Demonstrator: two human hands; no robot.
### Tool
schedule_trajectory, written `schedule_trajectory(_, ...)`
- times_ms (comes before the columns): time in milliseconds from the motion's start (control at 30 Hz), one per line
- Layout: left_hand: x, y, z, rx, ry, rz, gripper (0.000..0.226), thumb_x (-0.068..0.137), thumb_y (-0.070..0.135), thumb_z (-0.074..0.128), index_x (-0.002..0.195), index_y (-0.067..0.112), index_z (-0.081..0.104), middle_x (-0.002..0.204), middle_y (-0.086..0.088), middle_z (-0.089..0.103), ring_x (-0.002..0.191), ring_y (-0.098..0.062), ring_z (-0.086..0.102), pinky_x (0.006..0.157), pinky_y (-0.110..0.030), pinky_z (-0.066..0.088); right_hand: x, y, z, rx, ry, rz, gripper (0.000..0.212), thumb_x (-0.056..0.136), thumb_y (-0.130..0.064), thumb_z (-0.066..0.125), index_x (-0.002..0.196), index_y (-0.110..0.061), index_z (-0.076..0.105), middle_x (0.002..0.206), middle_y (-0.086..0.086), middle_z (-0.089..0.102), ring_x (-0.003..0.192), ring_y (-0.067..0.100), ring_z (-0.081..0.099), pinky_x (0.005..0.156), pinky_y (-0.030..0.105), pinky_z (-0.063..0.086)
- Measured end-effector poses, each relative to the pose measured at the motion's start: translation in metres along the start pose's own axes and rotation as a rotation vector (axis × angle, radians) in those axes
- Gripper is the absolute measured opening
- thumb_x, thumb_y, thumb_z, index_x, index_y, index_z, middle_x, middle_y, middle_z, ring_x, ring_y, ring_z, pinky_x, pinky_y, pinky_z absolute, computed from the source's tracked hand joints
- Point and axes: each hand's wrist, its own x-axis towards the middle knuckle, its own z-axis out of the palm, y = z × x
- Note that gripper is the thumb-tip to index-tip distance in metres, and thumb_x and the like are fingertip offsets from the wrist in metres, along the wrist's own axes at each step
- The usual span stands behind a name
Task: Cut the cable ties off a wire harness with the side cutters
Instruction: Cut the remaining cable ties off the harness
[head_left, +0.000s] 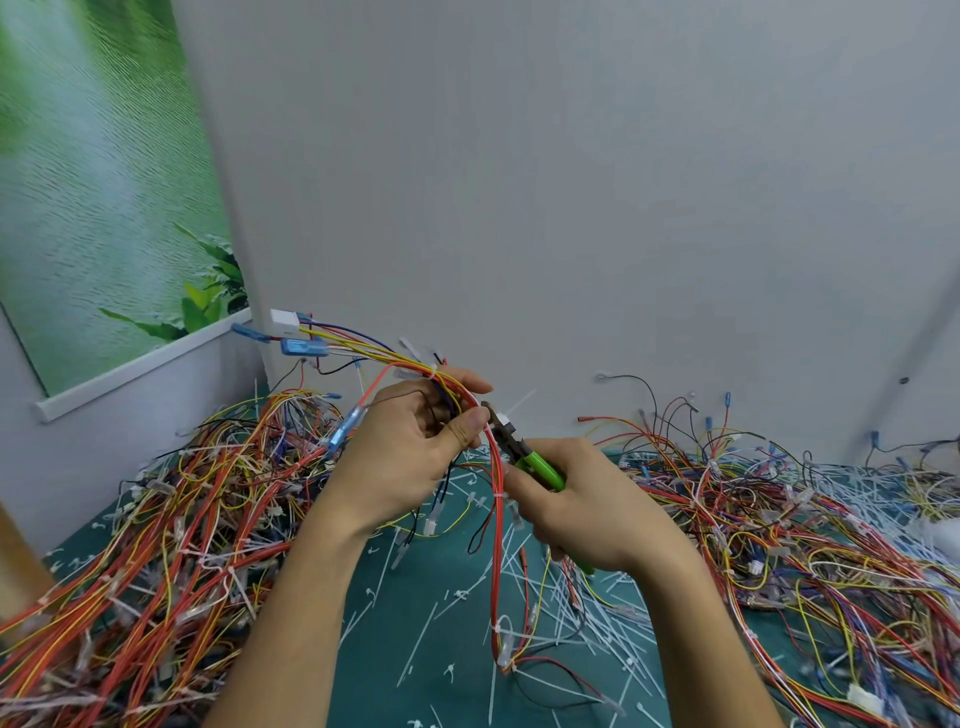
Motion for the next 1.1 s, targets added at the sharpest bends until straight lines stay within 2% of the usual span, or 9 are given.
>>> schedule_trajectory(100, -0.0001, 0.0003, -0.0005, -0.008, -0.01, -0.003, 0.018, 0.092, 0.01, 0.07, 0.107, 0.021, 0.069, 0.084, 0.002, 0.073, 0.077, -0.015, 0.072, 0.076, -0.024, 0.059, 0.0002, 0.0013, -0.0006, 0.029, -0.012, 0.003, 0.035, 0.102, -0.041, 0.058, 0.085, -0.011, 0.058, 0.081, 0.027, 0.061, 0.052, 0.02, 0.058, 0.048, 0.026, 0.051)
schedule_trajectory(200, 0.0002, -0.0005, 0.0003, -0.009, -0.007, -0.007, 0.018, 0.093, 0.01, 0.07, 0.107, 0.021, 0.069, 0.083, 0.003, 0.073, 0.078, -0.016, 0.072, 0.076, -0.025, 0.059, 0.0, 0.0009, -0.0014, 0.013, 0.0, 0.0, 0.036, 0.102, -0.04, 0.057, 0.085, -0.009, 0.056, 0.069, 0.012, 0.057, 0.053, 0.021, 0.059, 0.048, 0.026, 0.052)
schedule_trajectory(267, 0.0007, -0.0018, 0.0005, 0.003, -0.005, -0.014, 0.018, 0.093, 0.01, 0.07, 0.107, 0.021, 0.069, 0.082, 0.004, 0.072, 0.078, -0.015, 0.072, 0.075, -0.025, 0.058, 0.0001, 0.0, -0.0004, -0.004, -0.003, 0.0, 0.037, 0.103, -0.039, 0.055, 0.084, -0.008, 0.055, 0.062, 0.004, 0.059, 0.052, 0.02, 0.062, 0.049, 0.033, 0.054)
schedule_trajectory(400, 0.001, -0.0048, 0.0003, 0.055, -0.007, -0.042, 0.016, 0.093, 0.012, 0.07, 0.108, 0.019, 0.069, 0.084, 0.001, 0.073, 0.079, -0.011, 0.072, 0.077, -0.022, 0.057, -0.0005, -0.0023, 0.0018, -0.094, -0.011, 0.01, 0.037, 0.103, -0.041, 0.053, 0.08, -0.013, 0.057, 0.058, -0.001, 0.066, 0.062, 0.027, 0.069, 0.066, 0.047, 0.06)
schedule_trajectory(500, 0.0014, -0.0049, 0.0017, 0.045, -0.008, -0.042, 0.017, 0.094, 0.011, 0.069, 0.109, 0.019, 0.069, 0.086, -0.001, 0.072, 0.079, -0.013, 0.072, 0.076, -0.022, 0.058, -0.0002, -0.0025, 0.0017, -0.089, 0.001, 0.023, 0.036, 0.103, -0.04, 0.054, 0.08, -0.013, 0.057, 0.059, 0.002, 0.065, 0.063, 0.032, 0.069, 0.067, 0.053, 0.06)
schedule_trajectory(600, 0.0022, -0.0048, 0.0021, 0.024, 0.005, -0.028, 0.018, 0.094, 0.009, 0.069, 0.108, 0.021, 0.069, 0.083, 0.002, 0.072, 0.078, -0.014, 0.072, 0.075, -0.023, 0.058, 0.0007, -0.0018, 0.0014, -0.05, 0.016, 0.033, 0.039, 0.102, -0.041, 0.055, 0.082, -0.007, 0.055, 0.062, 0.011, 0.059, 0.058, 0.036, 0.069, 0.06, 0.057, 0.058)
schedule_trajectory(667, 0.0022, -0.0047, 0.0017, -0.01, 0.001, -0.024, 0.019, 0.094, 0.009, 0.069, 0.107, 0.022, 0.068, 0.08, 0.006, 0.072, 0.076, -0.013, 0.071, 0.074, -0.023, 0.057, 0.001, -0.0014, 0.0016, -0.01, 0.019, 0.044, 0.041, 0.101, -0.041, 0.056, 0.081, -0.005, 0.055, 0.062, 0.009, 0.056, 0.056, 0.036, 0.068, 0.054, 0.054, 0.06)
schedule_trajectory(800, 0.0022, -0.0036, 0.0005, -0.033, -0.015, -0.016, 0.019, 0.093, 0.011, 0.069, 0.108, 0.022, 0.068, 0.079, 0.008, 0.072, 0.076, -0.014, 0.072, 0.075, -0.023, 0.058, 0.0001, -0.0013, 0.001, 0.032, 0.028, 0.047, 0.041, 0.1, -0.039, 0.059, 0.075, -0.006, 0.058, 0.055, 0.001, 0.057, 0.049, 0.023, 0.064, 0.047, 0.031, 0.056)
schedule_trajectory(1100, 0.0024, -0.0064, -0.0003, -0.048, -0.011, -0.035, 0.019, 0.093, 0.013, 0.068, 0.11, 0.021, 0.067, 0.083, 0.006, 0.074, 0.081, -0.017, 0.074, 0.079, -0.027, 0.06, -0.0025, -0.0074, 0.0009, -0.011, 0.033, 0.011, 0.041, 0.103, -0.038, 0.056, 0.08, -0.004, 0.058, 0.066, 0.016, 0.067, 0.049, 0.015, 0.063, 0.062, 0.045, 0.058)
